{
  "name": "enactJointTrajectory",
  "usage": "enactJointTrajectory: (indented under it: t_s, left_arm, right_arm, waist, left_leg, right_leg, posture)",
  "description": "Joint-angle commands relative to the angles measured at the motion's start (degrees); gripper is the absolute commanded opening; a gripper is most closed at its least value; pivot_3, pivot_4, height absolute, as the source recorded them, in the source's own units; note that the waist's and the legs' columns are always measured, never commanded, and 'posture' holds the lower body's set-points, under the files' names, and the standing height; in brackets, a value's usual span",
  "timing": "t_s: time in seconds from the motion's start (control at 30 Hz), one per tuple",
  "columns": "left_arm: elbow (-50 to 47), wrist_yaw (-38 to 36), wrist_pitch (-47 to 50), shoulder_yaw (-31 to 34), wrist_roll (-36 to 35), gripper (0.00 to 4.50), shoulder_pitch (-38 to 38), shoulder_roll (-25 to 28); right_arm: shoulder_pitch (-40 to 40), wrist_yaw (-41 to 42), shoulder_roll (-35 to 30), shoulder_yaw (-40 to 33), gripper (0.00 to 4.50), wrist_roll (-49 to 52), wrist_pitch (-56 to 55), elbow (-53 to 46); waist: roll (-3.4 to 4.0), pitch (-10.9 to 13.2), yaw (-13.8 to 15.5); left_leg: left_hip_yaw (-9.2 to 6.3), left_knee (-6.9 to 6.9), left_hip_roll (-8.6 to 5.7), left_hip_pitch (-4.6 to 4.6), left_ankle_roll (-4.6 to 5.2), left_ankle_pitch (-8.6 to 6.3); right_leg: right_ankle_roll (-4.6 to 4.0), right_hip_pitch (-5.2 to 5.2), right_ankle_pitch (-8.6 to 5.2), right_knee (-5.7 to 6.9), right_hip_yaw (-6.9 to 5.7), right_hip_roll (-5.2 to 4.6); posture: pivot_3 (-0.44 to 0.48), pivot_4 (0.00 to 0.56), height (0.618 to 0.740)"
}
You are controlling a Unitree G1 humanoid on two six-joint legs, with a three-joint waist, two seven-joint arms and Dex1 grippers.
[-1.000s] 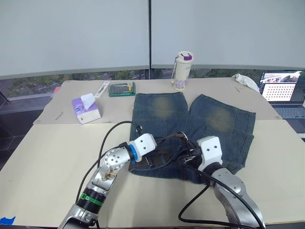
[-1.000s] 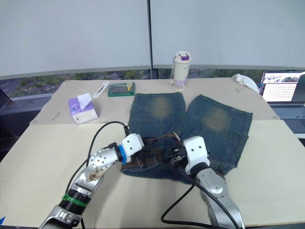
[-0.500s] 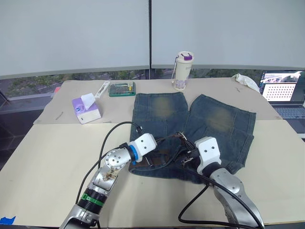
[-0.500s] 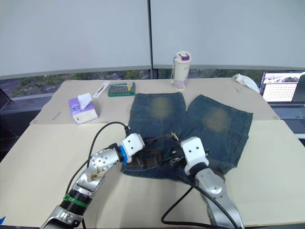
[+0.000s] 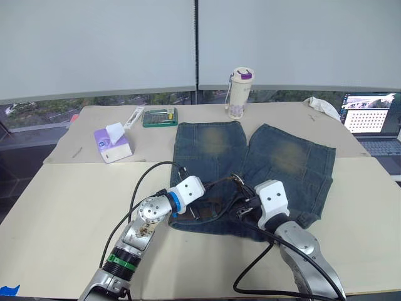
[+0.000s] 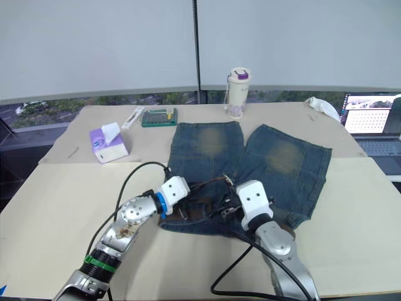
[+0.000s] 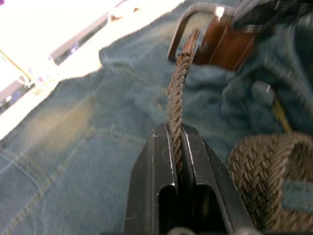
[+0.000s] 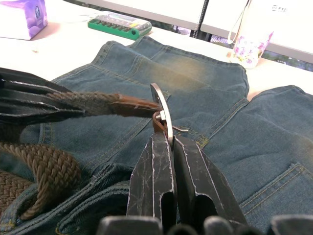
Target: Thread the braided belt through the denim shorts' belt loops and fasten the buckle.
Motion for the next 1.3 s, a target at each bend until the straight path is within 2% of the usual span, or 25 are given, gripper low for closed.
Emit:
enactJointTrajectory:
  t_s: [0.03,0.37,0.57,0.7,0.83,0.93,1.07,1.1,1.17,1.2,1.3]
  left_arm:
    - [-0.25,1.23,-0.05,0.24,0.27,0.0,-1.33,-0.67]
    - [-2.28,-1.14,-4.04,-1.06,-3.01,0.0,-1.98,-4.12]
    - [-1.2,-0.35,-3.86,-1.02,-2.27,0.0,-2.19,-5.23]
    - [0.72,-0.01,-4.3,-1.14,-2.07,0.0,-2.74,-5.91]
    - [2.67,0.2,-5.13,-1.04,-2.22,0.0,-3.44,-6.91]
    - [3.82,0.05,-6.2,-1.27,-2.07,0.0,-3.83,-7.52]
    - [4.6,-0.09,-6.95,-1.42,-1.94,0.0,-3.97,-7.63]
    - [4.86,-0.09,-7.19,-1.47,-1.89,0.0,-4.0,-7.61]
    - [5.61,0.05,-7.64,-1.75,-1.19,0.0,-4.22,-7.27]
    - [5.93,-0.03,-7.95,-1.88,-1.01,0.0,-4.38,-7.14]
    - [6.58,-0.24,-9.12,-2.34,-0.54,0.0,-4.84,-6.8]
  right_arm:
    - [-0.28,0.48,0.2,0.39,0.03,0.0,-2.77,-2.46]
    - [-1.83,2.54,-3.27,4.44,0.03,-3.84,-2.64,-0.44]
    - [-2.52,4.75,-5.49,5.97,0.03,-5.42,-5.14,0.6]
    - [-2.33,9.05,-11.28,6.86,0.03,-8.27,-10.11,1.39]
    - [-1.68,12.09,-13.64,5.62,0.03,-6.7,-11.58,2.01]
    - [-0.31,13.88,-12.8,3.06,1.08,-2.66,-9.29,1.06]
    - [1.34,12.07,-7.41,-1.63,2.42,4.11,-1.63,-1.15]
    - [1.64,10.99,-5.24,-3.35,2.84,6.73,1.68,-1.95]
    - [1.45,6.35,3.33,-9.21,3.52,15.67,9.38,-3.75]
    - [0.49,3.46,8.28,-12.6,3.52,21.15,12.89,-4.55]
    - [-3.34,-2.9,17.86,-19.88,3.52,35.07,21.91,-6.52]
  waist:
    - [0.0,0.0,0.01]
    - [-0.01,0.0,0.03]
    - [-0.01,0.0,0.02]
    - [-0.02,0.01,0.12]
    - [-0.02,0.01,0.18]
    - [-0.05,0.02,0.3]
    - [-0.04,0.01,0.29]
    - [-0.04,0.01,0.29]
    - [-0.04,0.01,0.31]
    - [-0.03,0.01,0.31]
    - [0.04,-0.02,0.25]
  left_leg:
    - [0.0,0.01,0.0,0.0,0.0,0.0]
    - [0.01,0.01,-0.01,0.0,0.0,0.0]
    - [0.02,0.02,0.0,0.0,-0.01,0.01]
    - [0.03,0.04,-0.02,0.0,-0.01,0.01]
    - [0.04,0.04,0.0,0.0,-0.01,0.01]
    - [0.05,0.05,0.0,-0.01,-0.01,0.01]
    - [0.04,0.06,0.0,-0.01,-0.01,0.01]
    - [0.03,0.05,0.0,-0.01,0.0,0.0]
    - [0.01,0.04,0.0,-0.02,0.0,0.0]
    - [-0.02,0.04,0.01,-0.02,0.0,0.0]
    - [-0.04,0.0,0.02,-0.04,0.01,-0.01]
  right_leg:
    - [0.0,0.0,0.0,0.0,0.0,-0.01]
    - [0.0,0.02,0.0,-0.02,0.0,-0.02]
    - [0.0,0.02,0.0,-0.02,0.0,0.0]
    - [0.0,0.05,0.0,-0.05,-0.01,-0.01]
    - [0.0,0.06,0.0,-0.06,-0.02,0.01]
    - [0.01,0.08,0.0,-0.06,-0.01,0.0]
    - [0.0,0.08,0.0,-0.06,0.01,-0.01]
    - [0.0,0.07,0.0,-0.05,0.03,-0.03]
    - [0.0,0.06,0.0,-0.04,0.04,-0.03]
    - [-0.01,0.06,0.01,-0.03,0.04,-0.03]
    - [-0.03,0.01,0.02,0.0,0.1,-0.09]
  posture:
    - [0.0,0.15,0.74]
    - [0.0,0.15,0.74]
    - [0.0,0.15,0.74]
    - [0.0,0.15,0.74]
    - [0.0,0.15,0.74]
    - [0.0,0.15,0.74]
    - [0.0,0.15,0.74]
    - [0.0,0.15,0.74]
    - [0.0,0.15,0.74]
    - [0.0,0.15,0.74]
    - [0.0,0.15,0.74]
